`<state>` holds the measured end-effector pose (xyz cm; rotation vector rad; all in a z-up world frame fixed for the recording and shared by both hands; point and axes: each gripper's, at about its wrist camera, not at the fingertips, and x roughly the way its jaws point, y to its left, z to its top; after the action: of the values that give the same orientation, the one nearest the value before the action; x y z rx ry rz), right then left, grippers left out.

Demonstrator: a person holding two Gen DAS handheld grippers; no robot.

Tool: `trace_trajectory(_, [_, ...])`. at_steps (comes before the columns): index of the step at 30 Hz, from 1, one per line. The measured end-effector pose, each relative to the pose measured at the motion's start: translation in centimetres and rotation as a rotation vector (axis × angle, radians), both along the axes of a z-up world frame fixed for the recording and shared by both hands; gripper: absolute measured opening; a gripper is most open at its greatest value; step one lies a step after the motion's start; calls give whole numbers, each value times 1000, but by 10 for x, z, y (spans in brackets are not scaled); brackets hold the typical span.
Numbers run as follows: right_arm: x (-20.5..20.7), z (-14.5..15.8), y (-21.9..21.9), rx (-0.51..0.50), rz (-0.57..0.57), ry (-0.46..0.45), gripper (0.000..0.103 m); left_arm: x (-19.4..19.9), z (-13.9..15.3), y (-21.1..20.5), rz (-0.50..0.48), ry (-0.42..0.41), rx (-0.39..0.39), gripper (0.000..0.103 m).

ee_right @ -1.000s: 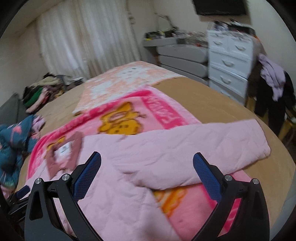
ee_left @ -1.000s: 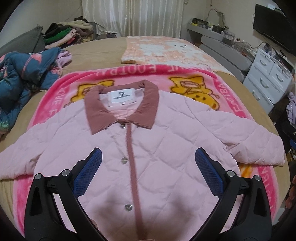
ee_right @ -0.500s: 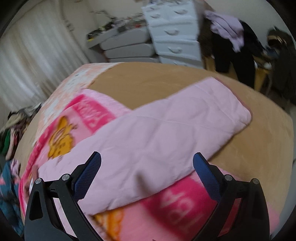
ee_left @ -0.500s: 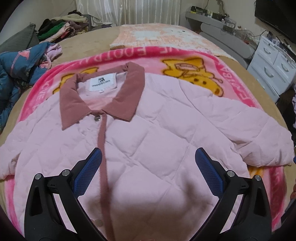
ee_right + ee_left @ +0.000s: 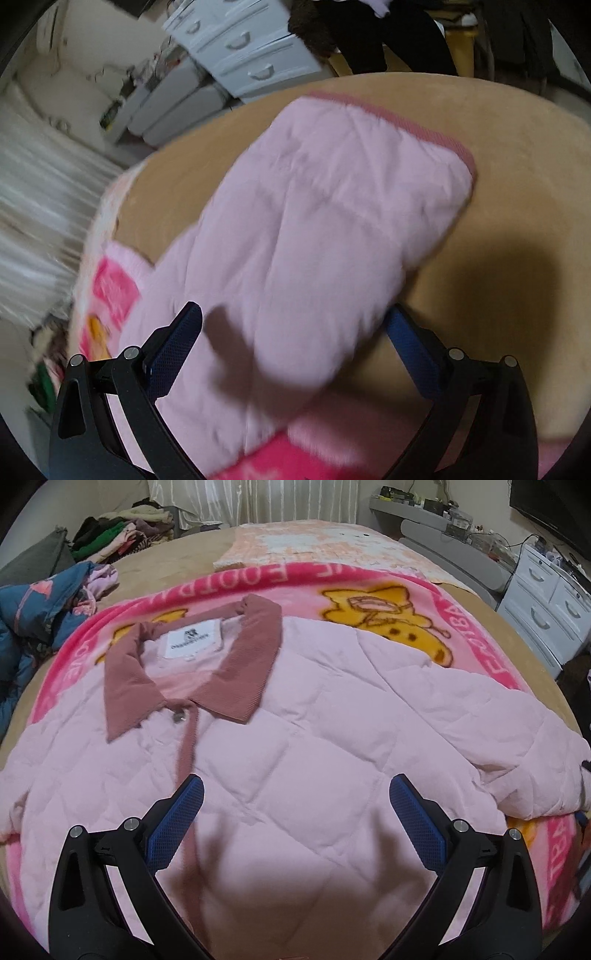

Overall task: Fold large clothes
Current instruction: 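Grasp the sleeve cuff with the right tool and lift it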

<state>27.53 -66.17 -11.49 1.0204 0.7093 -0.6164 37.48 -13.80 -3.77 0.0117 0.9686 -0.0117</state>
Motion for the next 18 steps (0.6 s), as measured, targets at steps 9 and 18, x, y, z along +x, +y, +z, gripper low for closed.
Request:
trace_trajectory(9, [2,21,-20,-41,21,-118,28,5,23,40,54,-21,27,94])
trace_trajectory(18, [14,148,64,-334,297,-318,23,-7,59,64,58,-51,-2,94])
